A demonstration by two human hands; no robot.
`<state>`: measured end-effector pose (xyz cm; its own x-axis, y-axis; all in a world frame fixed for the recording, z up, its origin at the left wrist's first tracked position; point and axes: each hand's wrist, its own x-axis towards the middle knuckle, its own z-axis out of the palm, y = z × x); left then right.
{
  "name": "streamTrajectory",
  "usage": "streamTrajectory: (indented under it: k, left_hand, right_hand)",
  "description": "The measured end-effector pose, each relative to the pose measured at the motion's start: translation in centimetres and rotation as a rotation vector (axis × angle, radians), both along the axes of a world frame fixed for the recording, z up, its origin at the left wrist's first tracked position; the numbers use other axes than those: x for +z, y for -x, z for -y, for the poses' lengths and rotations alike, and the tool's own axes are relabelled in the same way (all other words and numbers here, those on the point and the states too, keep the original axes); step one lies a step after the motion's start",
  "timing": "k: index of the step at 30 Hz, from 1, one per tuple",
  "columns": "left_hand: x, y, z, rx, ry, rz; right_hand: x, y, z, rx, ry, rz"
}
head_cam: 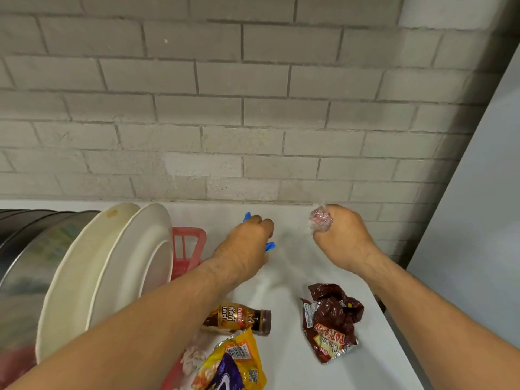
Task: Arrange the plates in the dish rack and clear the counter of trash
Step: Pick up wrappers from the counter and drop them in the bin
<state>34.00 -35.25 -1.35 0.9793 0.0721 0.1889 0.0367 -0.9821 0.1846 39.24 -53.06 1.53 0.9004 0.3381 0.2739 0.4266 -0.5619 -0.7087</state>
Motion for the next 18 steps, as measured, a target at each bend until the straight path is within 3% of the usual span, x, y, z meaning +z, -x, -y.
streamTrajectory:
  k: [5, 13, 18]
  left_hand:
    - [1.4, 1.2, 0.3, -0.049, 0.053, -0.022]
    - [2.9, 2.2, -0.5, -0.097, 0.183, 0.094]
    - [3.3, 2.4, -0.9, -0.058, 0.109, 0.090]
  right_hand:
    - [0.0, 0.7, 0.0, -0.005, -0.215, -0.230]
    - [0.5, 1.6, 0.7, -0.043, -0.291, -0.202]
    - [0.5, 2.4, 0.9, -0.040, -0.236, -0.131]
